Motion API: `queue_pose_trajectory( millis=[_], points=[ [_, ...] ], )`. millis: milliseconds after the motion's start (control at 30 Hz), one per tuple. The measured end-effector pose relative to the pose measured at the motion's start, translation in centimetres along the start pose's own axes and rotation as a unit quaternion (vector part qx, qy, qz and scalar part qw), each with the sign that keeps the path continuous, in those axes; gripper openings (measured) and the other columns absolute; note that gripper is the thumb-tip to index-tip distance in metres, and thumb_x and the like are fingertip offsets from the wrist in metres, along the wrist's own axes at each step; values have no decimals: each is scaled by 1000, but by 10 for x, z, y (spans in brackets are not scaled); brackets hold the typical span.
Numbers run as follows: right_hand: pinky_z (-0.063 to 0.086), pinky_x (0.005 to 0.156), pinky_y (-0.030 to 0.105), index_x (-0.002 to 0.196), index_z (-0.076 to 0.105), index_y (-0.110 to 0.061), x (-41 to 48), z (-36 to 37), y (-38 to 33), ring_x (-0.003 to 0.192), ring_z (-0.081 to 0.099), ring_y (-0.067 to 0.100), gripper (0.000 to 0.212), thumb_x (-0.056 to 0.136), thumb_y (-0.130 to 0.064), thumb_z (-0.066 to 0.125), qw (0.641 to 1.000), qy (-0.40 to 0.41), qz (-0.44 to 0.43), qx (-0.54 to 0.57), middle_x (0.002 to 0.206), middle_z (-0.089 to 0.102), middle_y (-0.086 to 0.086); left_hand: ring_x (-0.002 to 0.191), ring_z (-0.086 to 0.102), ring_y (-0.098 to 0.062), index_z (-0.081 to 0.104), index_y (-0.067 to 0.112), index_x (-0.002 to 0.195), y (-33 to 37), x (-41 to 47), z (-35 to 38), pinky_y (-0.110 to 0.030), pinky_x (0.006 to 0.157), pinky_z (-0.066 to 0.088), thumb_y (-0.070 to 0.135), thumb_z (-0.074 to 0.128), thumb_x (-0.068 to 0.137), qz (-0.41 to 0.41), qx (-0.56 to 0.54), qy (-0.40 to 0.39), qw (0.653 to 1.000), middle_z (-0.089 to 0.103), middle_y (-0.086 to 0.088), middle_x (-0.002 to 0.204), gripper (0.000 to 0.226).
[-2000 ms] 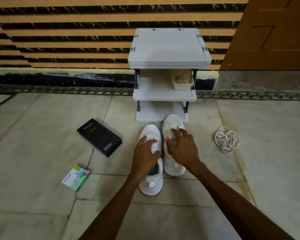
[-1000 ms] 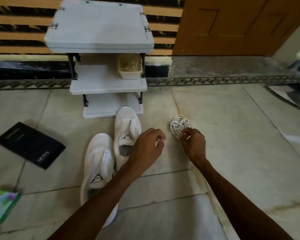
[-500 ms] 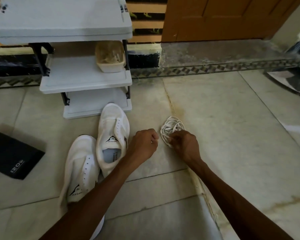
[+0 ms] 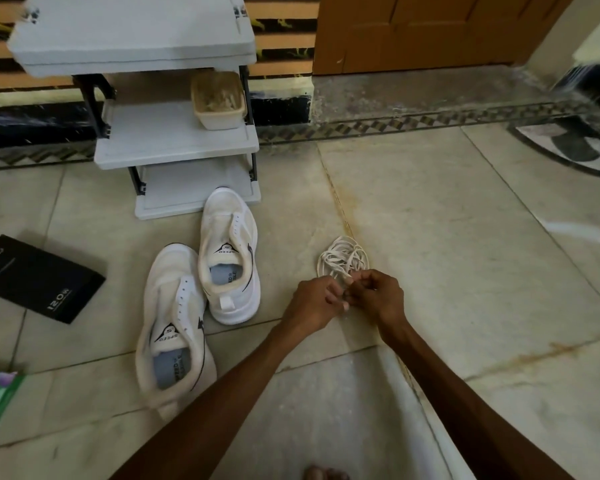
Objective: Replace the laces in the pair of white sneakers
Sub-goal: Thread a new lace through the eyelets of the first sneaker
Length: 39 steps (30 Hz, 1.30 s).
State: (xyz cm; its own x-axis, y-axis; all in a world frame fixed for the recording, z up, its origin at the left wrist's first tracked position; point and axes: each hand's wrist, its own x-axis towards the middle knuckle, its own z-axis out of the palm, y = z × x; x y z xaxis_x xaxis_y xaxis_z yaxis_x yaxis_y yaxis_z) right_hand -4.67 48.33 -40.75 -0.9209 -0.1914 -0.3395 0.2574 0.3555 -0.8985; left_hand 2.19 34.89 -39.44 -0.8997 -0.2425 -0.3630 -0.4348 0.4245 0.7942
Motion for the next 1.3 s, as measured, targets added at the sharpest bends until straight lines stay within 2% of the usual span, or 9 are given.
queue_pose_trajectory(
  millis=[133, 300, 433, 533, 633, 767, 933, 1067, 1300],
  points=[
    [61, 72, 38, 89, 72, -12, -2, -10, -2, 73, 73, 21, 6, 84, -8, 72, 999, 13, -40, -28, 83, 73, 4, 71, 64, -17, 60, 19, 79, 7, -8, 15, -30, 65, 50, 26, 79, 72, 10, 58, 31, 998, 65, 4, 72, 21],
    [52, 66, 13, 81, 75, -16, 2, -26, -14, 71, 66, 4, 22, 78, 4, 66, 969, -31, -153, -193, 80, 73, -4, 87, 66, -30, 64, 11, 91, 12, -12, 24, -36, 72, 52, 21, 65, 87, 43, 183, 59, 980, 68, -10, 95, 11],
    [53, 79, 24, 92, 77, -11, 0, -31, -18, 87, 65, 13, 37, 72, 15, 60, 920, -118, -225, -299, 98, 72, 4, 96, 65, -29, 69, 7, 97, 5, -15, 16, -34, 83, 50, 7, 54, 91, 56, 188, 54, 979, 68, -12, 104, 17],
    [46, 75, 15, 97, 77, -14, -4, -25, -23, 89, 65, 14, 24, 78, 0, 72, 884, -178, -282, -327, 101, 72, 3, 95, 64, -27, 71, 12, 94, 12, -17, -5, -32, 81, 47, 5, 57, 86, 68, 157, 93, 981, 68, -10, 103, 18],
    [45, 69, 21, 90, 76, -15, -8, -16, -35, 78, 63, 11, 11, 86, -24, 72, 877, -174, -337, -295, 89, 73, -1, 85, 65, -25, 70, 13, 87, 24, -19, -27, -36, 74, 51, 4, 60, 82, 84, 108, 141, 980, 71, -8, 94, 15],
    [45, 74, 36, 76, 69, -16, -9, -6, -49, 77, 58, 18, 16, 91, -19, 66, 868, -145, -380, -285, 81, 66, -2, 86, 65, -24, 69, 14, 86, 32, -24, -46, -36, 74, 51, -2, 57, 82, 102, 155, 152, 971, 69, -6, 94, 20],
    [47, 75, 42, 102, 70, -19, -11, -1, -53, 94, 53, 30, 17, 90, -23, 58, 821, -91, -378, -418, 109, 63, 6, 82, 64, -21, 70, 14, 80, 43, -29, -69, -28, 70, 47, 3, 62, 76, 91, 219, 155, 959, 69, -4, 90, 14],
    [48, 74, 41, 95, 74, -23, -1, -24, -50, 93, 52, 27, 16, 90, -26, 59, 863, -21, -297, -408, 105, 65, -2, 70, 60, -20, 63, 14, 68, 59, -32, -104, -25, 62, 39, -2, 60, 69, 80, 180, 260, 945, 67, -6, 78, 17],
    [47, 78, 39, 92, 74, -16, 12, -71, -41, 100, 50, 33, 19, 88, -23, 57, 851, 101, -173, -485, 111, 63, 4, 86, 65, -30, 70, 6, 89, 43, -28, -178, -31, 66, 41, 2, 49, 85, 8, 290, 411, 864, 69, -14, 92, 21]
  ],
)
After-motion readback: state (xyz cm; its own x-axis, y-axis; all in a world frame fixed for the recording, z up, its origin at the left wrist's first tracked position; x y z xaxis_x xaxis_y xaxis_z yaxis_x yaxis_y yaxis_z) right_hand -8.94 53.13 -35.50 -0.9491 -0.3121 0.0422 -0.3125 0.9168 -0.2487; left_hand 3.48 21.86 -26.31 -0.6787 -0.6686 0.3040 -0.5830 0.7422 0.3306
